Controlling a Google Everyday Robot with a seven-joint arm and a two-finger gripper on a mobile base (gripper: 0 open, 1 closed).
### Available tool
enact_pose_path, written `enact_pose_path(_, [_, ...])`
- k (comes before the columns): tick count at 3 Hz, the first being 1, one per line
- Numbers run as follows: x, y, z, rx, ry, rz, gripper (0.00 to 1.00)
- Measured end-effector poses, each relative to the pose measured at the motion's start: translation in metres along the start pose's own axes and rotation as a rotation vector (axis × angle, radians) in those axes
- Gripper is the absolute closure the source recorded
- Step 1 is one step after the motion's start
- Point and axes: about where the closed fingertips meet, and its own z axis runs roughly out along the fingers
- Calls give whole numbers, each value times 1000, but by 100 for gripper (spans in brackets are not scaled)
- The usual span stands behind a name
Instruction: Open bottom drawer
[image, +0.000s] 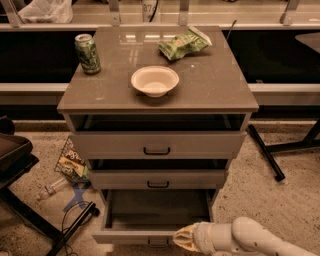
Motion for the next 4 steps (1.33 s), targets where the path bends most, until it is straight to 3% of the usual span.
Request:
enact_pose_path(2, [-3,-7,-1,10,-15,-23,100])
enact_pose_path(3, [12,-21,18,-14,44,-26,100])
enact_pose_path(4, [46,-41,46,-52,134,-23,100])
